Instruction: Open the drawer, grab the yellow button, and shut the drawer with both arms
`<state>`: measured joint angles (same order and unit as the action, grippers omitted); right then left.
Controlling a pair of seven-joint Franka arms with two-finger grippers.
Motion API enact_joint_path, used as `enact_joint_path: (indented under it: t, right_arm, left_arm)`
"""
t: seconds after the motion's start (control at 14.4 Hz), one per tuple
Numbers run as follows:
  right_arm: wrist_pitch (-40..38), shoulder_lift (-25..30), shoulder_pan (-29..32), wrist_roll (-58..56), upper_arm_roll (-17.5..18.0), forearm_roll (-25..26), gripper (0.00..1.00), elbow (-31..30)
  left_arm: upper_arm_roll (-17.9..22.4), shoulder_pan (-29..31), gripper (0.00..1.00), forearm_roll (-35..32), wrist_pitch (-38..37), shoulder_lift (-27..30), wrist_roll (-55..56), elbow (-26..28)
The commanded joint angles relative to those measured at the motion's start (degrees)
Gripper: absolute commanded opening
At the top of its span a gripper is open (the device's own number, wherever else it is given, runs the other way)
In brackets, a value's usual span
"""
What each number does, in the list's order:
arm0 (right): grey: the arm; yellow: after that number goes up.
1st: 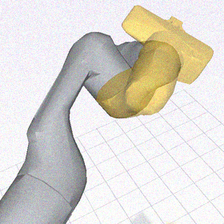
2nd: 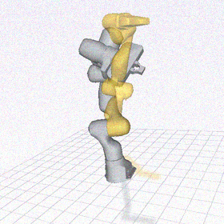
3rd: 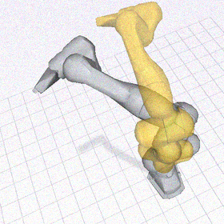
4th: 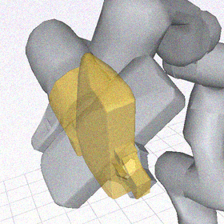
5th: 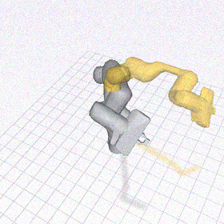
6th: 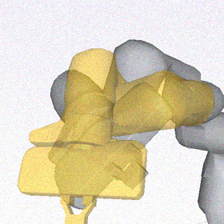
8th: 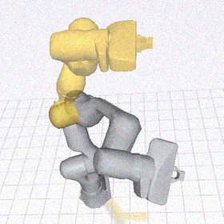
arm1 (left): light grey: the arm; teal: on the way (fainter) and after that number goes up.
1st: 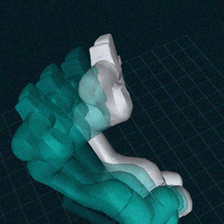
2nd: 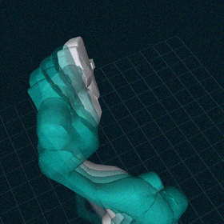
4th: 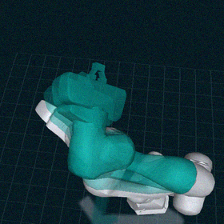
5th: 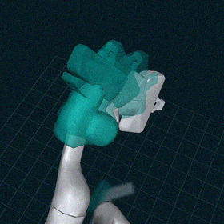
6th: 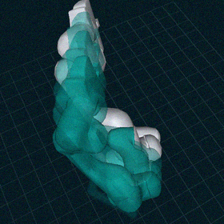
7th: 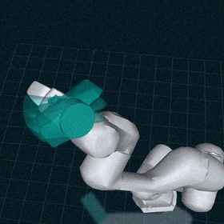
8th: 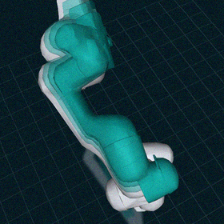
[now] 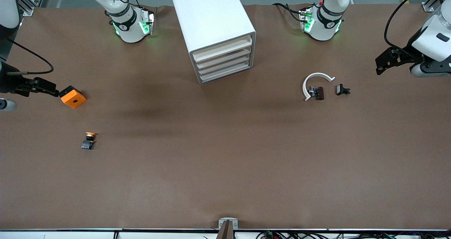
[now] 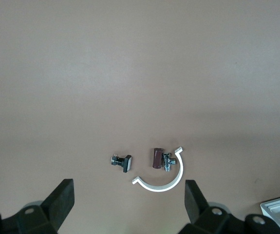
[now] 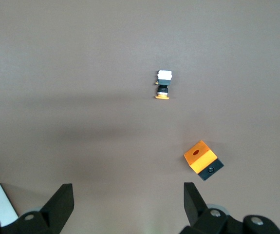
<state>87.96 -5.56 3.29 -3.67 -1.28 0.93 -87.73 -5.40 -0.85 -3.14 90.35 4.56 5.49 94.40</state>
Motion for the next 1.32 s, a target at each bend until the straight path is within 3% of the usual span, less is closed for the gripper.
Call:
enact_joint_path:
  t: [0.0, 0.56, 0.97, 1.25]
  right_arm:
    - [-3.58, -0.51, 0.49, 0.25, -0.13, 0.21, 1.0, 5.37]
    - [-7.71, 0.63, 0.49, 0.42, 0.05, -0.84, 1.0, 6.96]
    - [-9.56, 5.73, 0.4, 0.42, 0.04, -0.93, 1.0, 4.5]
    - [-7.37, 10.38, -0.21, 0.42, -0.04, -2.34, 1.0, -0.15]
  left_arm:
    - [-0.05, -0.47, 1.0, 1.37, 0.18, 0.62, -1.27, -0.7]
    - [-0.31, -0.38, 1.0, 2.43, -2.46, 2.03, -0.74, 0.61]
    - [-0.49, -0.38, 1.0, 2.43, -2.28, 5.36, -0.65, 4.38]
    - [-1.19, -0.03, 1.0, 2.43, -2.02, 3.88, -0.74, 2.65]
